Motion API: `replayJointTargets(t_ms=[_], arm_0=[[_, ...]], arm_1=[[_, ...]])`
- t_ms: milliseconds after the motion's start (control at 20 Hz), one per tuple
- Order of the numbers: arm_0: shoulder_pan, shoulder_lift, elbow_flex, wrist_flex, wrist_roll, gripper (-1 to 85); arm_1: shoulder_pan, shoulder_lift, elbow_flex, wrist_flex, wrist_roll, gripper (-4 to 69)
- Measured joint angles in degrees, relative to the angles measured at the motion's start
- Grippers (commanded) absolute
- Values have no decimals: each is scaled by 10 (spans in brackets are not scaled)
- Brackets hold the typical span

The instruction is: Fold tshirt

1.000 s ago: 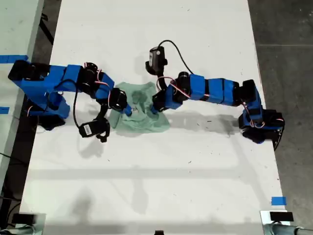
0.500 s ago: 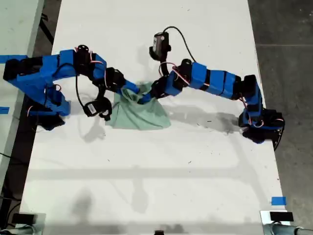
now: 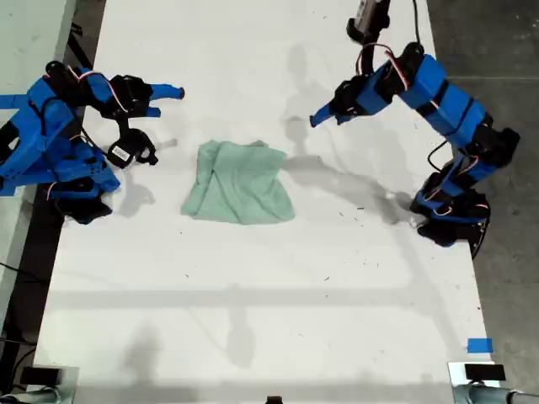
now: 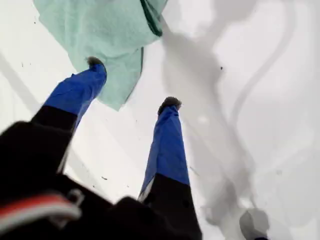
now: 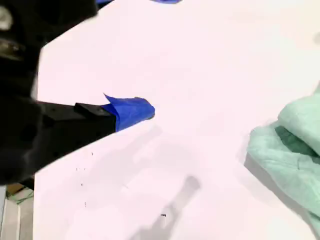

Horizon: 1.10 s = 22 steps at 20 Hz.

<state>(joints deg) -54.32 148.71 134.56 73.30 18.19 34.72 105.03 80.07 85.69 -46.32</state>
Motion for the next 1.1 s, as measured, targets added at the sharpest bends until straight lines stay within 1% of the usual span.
replayJointTargets(t_ms=[100, 200, 250, 350, 400, 500, 550, 600, 650, 700, 800, 850, 900, 950, 1000, 1050, 1100], arm_0=[[16, 62, 70, -27, -18, 283], [55, 125, 133, -54, -39, 251], [81, 161, 169, -67, -57, 220], [142, 250, 250, -105, -101, 91], [176, 304, 295, -127, -120, 10], [245, 416, 387, -159, -167, 1], [277, 479, 436, -165, -184, 1], [297, 512, 465, -156, -211, 3], [308, 513, 469, -151, -229, 30], [315, 513, 469, -133, -233, 70], [329, 513, 473, -113, -237, 99], [338, 513, 474, -111, -237, 106], [345, 513, 474, -111, -237, 109], [351, 513, 474, -111, -237, 109], [354, 513, 474, -111, -237, 112], [358, 513, 474, -111, -237, 113], [359, 513, 474, -111, -237, 113]], arm_1=[[-2, 114, 146, -29, 29, 212], [-16, 234, 292, -62, 80, 211], [-33, 296, 364, -81, 106, 211], [-73, 425, 504, -119, 151, 177], [-92, 484, 569, -136, 175, 163], [-142, 590, 689, -175, 229, 125], [-165, 636, 744, -187, 259, 108], [-179, 686, 798, -192, 294, 84], [-185, 738, 851, -191, 327, 66], [-194, 806, 902, -172, 359, 65], [-210, 919, 952, -141, 403, 69], [-211, 930, 956, -139, 437, 69], [-208, 937, 957, -137, 443, 70], [-200, 938, 959, -137, 418, 70], [-192, 938, 959, -138, 373, 70], [-190, 940, 959, -142, 306, 69], [-187, 940, 959, -142, 216, 61]])
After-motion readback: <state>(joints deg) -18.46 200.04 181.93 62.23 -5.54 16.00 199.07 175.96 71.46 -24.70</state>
